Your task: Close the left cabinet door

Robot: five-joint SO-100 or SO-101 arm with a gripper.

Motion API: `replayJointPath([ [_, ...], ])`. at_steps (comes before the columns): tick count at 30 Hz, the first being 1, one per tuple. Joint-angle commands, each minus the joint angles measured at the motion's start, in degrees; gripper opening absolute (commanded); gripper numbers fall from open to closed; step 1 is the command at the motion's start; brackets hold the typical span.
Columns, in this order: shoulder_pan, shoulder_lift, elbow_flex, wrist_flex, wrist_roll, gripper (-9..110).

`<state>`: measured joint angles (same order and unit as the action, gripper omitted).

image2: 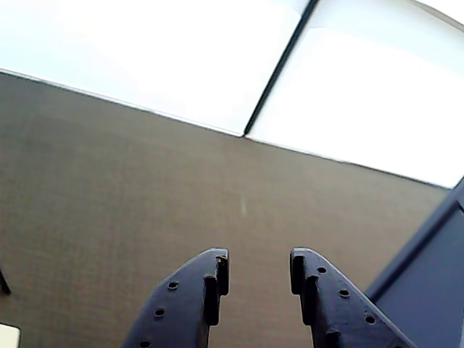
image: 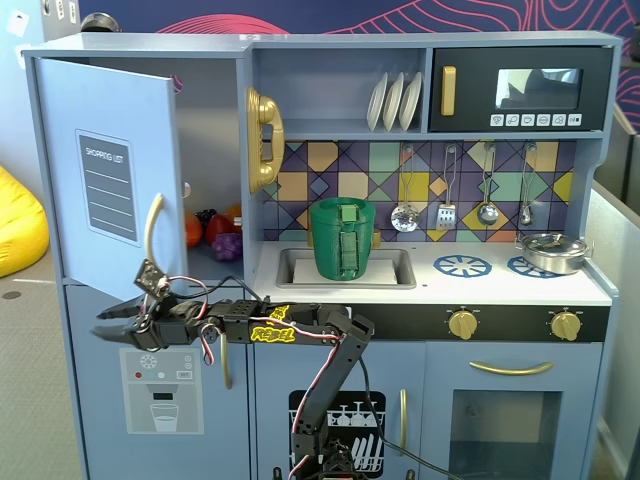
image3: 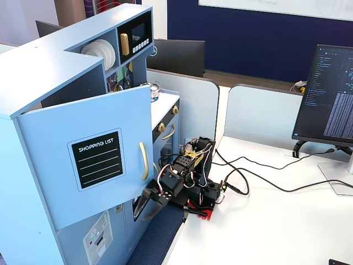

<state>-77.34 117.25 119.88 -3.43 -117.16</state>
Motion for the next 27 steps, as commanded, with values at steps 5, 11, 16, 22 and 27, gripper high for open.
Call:
replayJointPath([
  [5,12.39,2.81,-0.53,-5.45,1.32,0],
  [11,21.97,0.35,-2.72,-6.42,1.58,0],
  [16,28.48,-2.55,-6.15,-7.47,2.2,0],
  [22,33.22,-5.01,-8.53,-8.09,2.11,0],
  [27,30.76,0.53,-4.92,-4.92,3.43,0],
])
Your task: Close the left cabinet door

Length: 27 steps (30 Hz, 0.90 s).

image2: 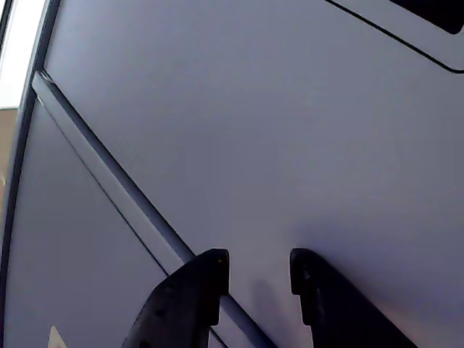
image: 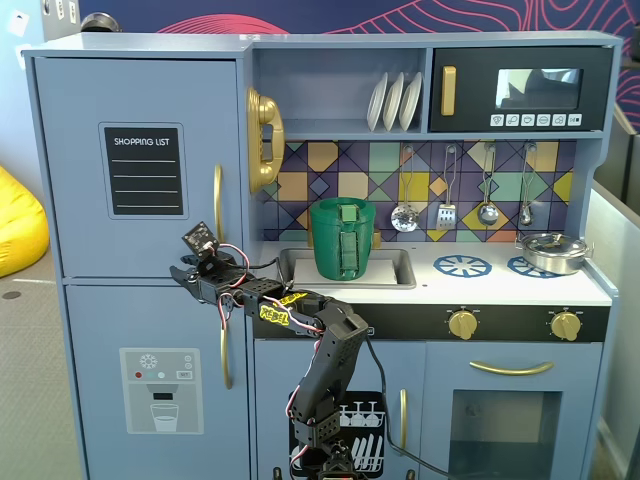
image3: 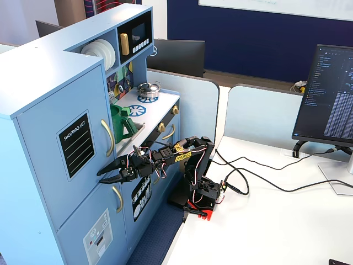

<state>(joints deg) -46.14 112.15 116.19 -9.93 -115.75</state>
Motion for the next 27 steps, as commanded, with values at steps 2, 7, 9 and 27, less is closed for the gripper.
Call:
replayJointPath([
  [2,-3.87,13.27,1.14,11.78,5.54,0],
  [7,-5.19,30.67,13.97,25.22,6.59,0],
  [9,0.7,35.07,17.67,32.08,7.29,0],
  [27,49.04,66.88,53.61,81.74,16.26,0],
])
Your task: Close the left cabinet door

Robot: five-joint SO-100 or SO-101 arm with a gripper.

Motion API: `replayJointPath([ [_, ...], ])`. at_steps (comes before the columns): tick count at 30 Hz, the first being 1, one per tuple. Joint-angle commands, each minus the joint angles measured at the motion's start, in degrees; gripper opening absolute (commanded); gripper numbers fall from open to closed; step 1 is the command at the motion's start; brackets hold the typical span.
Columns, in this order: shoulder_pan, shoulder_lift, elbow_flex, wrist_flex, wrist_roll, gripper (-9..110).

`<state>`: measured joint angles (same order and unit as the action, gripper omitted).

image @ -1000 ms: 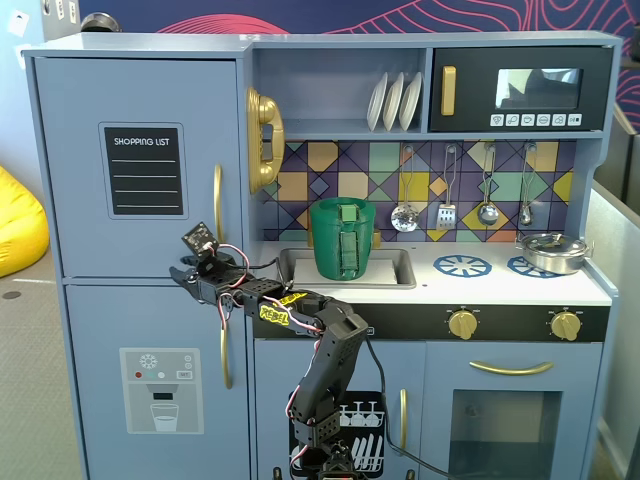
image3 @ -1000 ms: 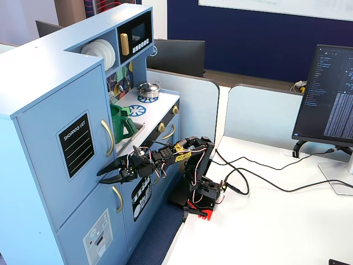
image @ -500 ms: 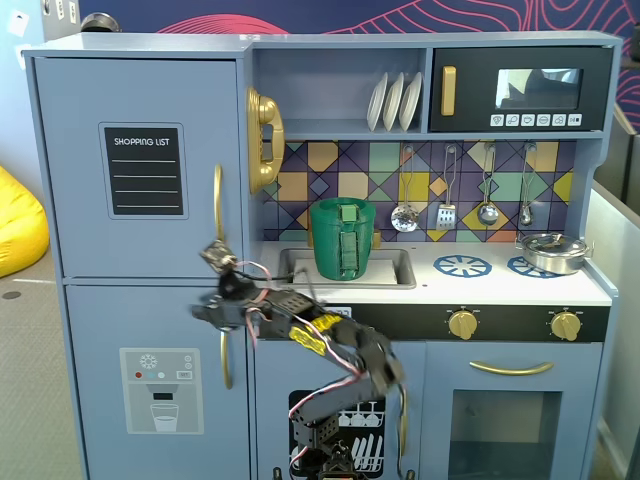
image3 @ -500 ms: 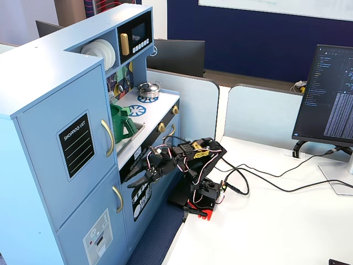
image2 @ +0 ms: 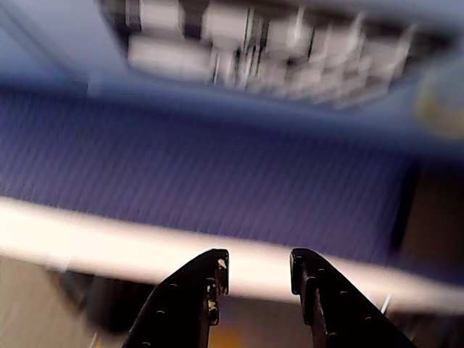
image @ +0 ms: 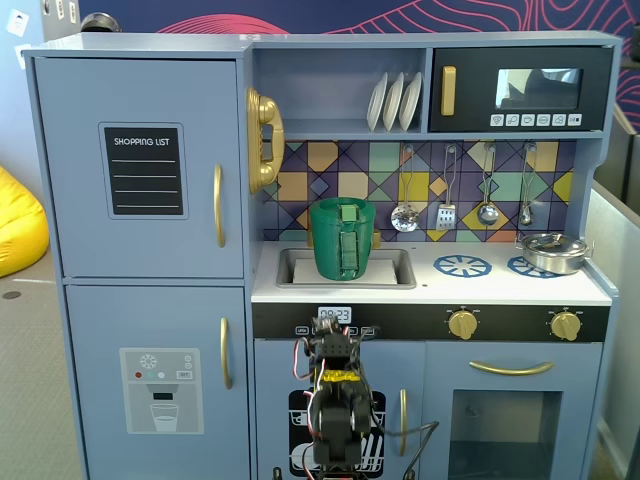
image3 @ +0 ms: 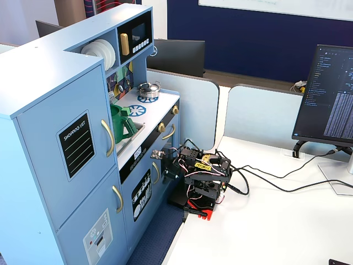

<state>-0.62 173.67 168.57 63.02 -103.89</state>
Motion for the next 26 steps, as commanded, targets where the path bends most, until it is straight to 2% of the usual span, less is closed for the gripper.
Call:
replayJointPath([
  [1,4.31,5.98,1.93,11.78,5.01,0],
  [5,5.62,8.35,3.08,23.47,9.49,0],
  [8,4.75,8.35,3.08,24.43,19.78,1],
  [9,5.01,8.35,3.08,24.35,20.39,3],
  [14,4.66,8.35,3.16,24.79,16.08,4],
  [26,4.48,8.44,3.16,24.79,16.08,6],
])
